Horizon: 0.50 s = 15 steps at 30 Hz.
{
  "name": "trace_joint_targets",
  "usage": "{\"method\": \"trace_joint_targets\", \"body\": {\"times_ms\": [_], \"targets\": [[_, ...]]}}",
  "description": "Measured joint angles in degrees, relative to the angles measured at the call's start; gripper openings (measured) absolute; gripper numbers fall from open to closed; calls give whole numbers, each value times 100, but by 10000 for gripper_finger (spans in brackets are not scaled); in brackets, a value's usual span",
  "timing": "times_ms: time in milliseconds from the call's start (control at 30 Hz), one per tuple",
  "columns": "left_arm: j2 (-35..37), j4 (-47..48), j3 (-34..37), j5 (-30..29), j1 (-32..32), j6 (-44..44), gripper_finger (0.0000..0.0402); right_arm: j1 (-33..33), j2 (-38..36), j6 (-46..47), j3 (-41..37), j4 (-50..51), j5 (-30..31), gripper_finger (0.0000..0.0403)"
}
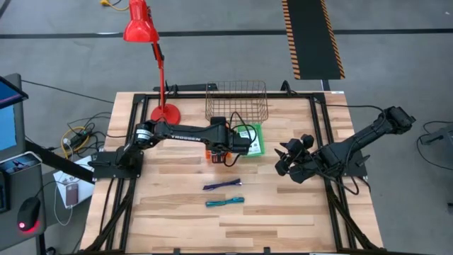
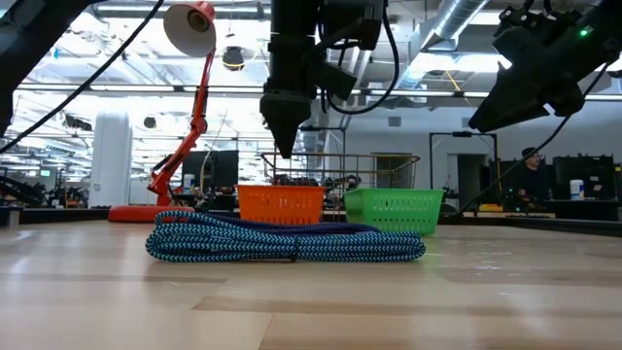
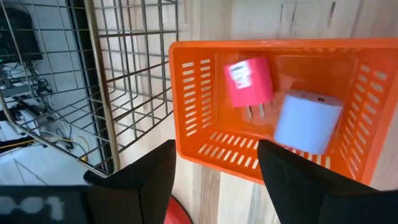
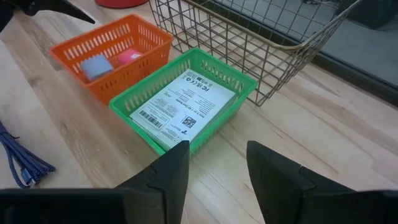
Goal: Pick and place items into bin
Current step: Put the dark blue charger cable into the gold wire basket
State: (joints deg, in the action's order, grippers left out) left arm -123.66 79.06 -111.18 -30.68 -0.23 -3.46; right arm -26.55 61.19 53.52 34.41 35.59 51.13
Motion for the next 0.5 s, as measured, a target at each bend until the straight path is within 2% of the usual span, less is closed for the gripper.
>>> {"method": "trace_joint_targets", "body": {"times_ms": [400,500], "targets": [[0,1102,4,134,-61,-179,217,-2,0,4,-2,-365,0,156],[14,1102,4,483,-92,-384,217,-2,2,7,-2,-531,-2,157]]}}
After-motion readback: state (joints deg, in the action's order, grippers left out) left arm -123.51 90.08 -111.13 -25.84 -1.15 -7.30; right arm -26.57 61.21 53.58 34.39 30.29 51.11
